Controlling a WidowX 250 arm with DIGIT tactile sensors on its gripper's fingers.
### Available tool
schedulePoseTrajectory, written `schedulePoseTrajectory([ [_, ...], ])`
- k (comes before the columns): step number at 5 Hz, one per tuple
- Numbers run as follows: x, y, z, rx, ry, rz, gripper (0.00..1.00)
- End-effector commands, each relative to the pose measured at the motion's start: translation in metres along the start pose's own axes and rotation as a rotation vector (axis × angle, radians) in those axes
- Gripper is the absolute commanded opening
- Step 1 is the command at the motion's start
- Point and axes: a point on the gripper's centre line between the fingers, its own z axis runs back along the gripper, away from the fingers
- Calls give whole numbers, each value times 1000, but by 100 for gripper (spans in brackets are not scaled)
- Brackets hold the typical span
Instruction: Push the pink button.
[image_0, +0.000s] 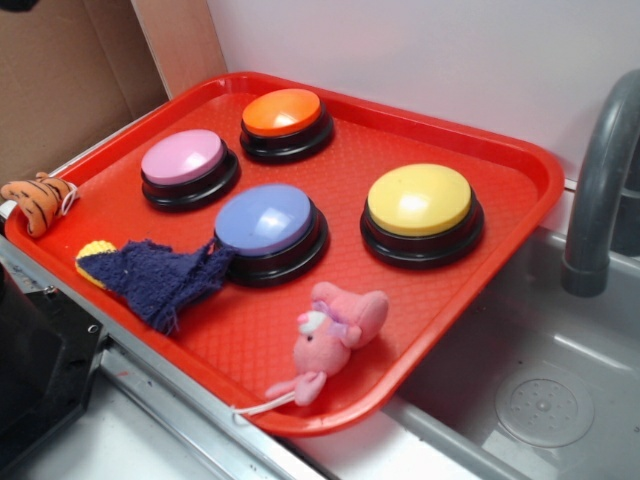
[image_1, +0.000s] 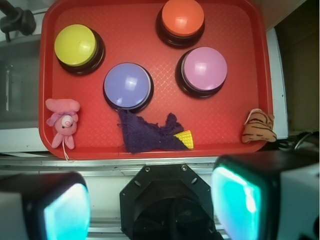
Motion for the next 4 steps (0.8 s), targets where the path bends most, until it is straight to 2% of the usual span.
schedulePoseTrajectory([
  [1, 0, 0, 0, 0, 0, 0, 100],
  [2, 44, 34, -28, 49, 34, 30, 100],
  [3, 90, 53, -77, 147, -38, 11, 100],
  [4, 91, 78, -118, 168, -30, 28, 100],
])
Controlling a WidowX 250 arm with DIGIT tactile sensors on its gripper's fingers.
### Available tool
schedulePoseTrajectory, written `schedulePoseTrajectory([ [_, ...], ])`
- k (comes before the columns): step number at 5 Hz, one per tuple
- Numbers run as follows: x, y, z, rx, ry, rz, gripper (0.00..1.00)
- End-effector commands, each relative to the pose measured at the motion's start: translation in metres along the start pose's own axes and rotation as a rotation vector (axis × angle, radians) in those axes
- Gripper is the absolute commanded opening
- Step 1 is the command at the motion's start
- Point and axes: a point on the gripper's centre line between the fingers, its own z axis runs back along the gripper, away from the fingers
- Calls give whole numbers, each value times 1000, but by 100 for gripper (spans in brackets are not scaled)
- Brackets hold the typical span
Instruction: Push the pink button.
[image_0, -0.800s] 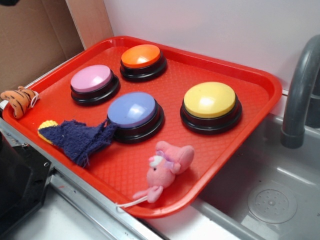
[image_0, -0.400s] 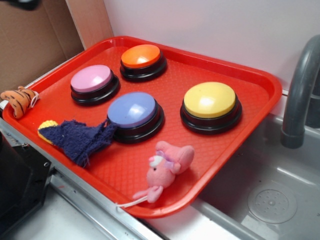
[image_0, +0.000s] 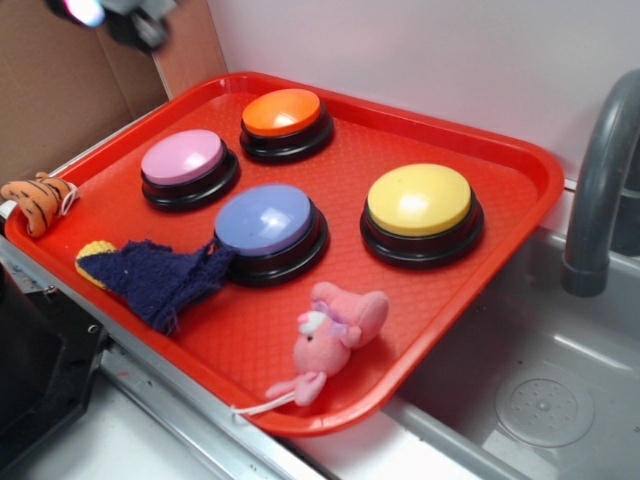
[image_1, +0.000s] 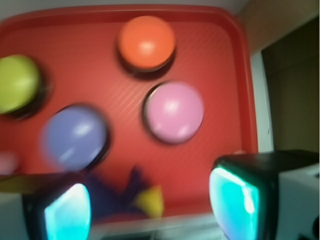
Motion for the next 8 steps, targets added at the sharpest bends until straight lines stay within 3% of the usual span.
schedulePoseTrajectory([
  [1, 8, 35, -49, 57, -112, -21, 100],
  [5, 4, 42, -52, 50, -99, -17, 100],
  [6, 11, 54, -76, 78, -47, 64, 100],
  [7, 13, 54, -94, 70, 18, 150, 100],
  [8, 17, 55, -106, 119, -9, 217, 100],
])
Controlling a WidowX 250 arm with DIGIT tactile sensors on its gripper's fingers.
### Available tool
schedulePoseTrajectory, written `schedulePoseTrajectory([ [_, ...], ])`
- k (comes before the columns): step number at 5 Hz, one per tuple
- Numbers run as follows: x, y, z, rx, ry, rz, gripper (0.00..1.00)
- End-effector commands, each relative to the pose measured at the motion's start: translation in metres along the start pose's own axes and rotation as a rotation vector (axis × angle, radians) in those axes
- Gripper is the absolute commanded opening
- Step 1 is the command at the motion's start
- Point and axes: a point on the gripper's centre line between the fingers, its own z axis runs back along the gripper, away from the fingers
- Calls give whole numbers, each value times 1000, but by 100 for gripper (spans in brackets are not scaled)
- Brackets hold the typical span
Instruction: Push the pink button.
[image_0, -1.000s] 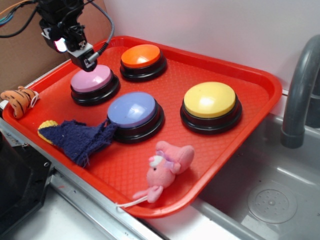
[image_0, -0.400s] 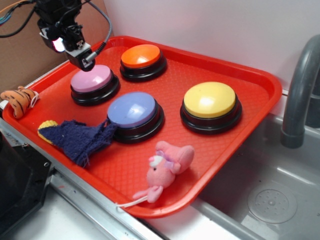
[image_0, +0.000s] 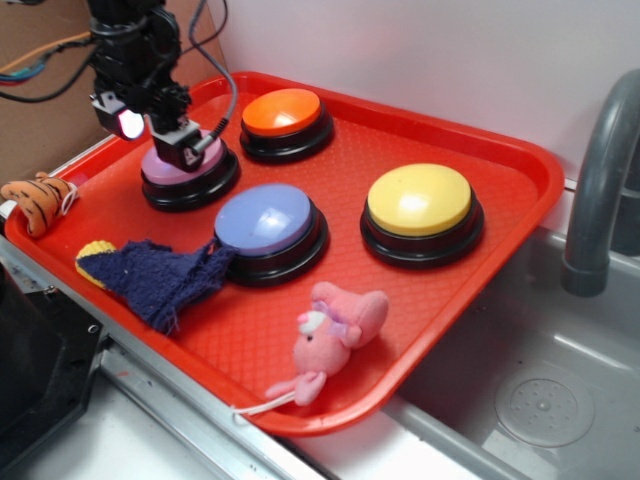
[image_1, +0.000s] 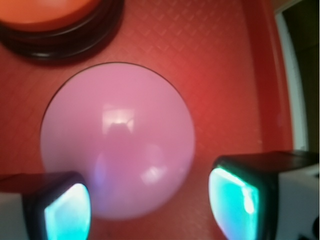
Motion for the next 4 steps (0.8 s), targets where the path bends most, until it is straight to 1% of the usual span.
schedulePoseTrajectory([
  [1, 14, 4, -1, 43, -93, 61, 100],
  [2, 13, 6, 12, -2, -118, 0, 100],
  [3, 12, 14, 29, -52, -98, -20, 100],
  [4, 15, 15, 46, -39, -159, -18, 100],
])
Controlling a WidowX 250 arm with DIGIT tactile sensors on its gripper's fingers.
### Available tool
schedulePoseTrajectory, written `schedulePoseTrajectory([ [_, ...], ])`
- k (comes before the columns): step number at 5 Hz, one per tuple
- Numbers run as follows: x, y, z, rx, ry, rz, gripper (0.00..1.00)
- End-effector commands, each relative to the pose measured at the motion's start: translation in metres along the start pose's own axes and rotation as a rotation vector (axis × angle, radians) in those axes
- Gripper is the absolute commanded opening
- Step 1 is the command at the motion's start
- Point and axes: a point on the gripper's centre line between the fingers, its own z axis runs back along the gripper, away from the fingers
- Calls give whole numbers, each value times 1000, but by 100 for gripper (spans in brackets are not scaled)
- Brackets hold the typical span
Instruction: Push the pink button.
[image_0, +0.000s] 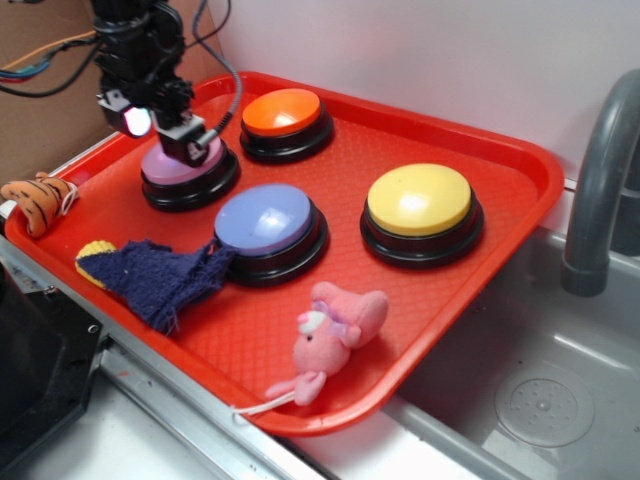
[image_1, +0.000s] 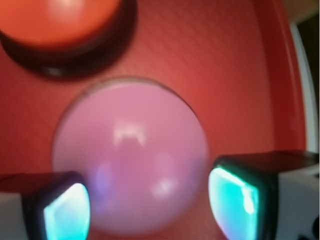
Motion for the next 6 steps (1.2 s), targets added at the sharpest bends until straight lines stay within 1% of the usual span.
schedulePoseTrajectory([
  [1, 14, 8, 43, 46, -150, 5, 100],
  [2, 13, 8, 53, 59, -172, 5, 100],
  [3, 13, 9, 64, 45, -178, 0, 100],
  [5, 9, 6, 75, 46, -176, 6, 100],
  [6, 8, 6, 78, 37, -171, 20, 100],
])
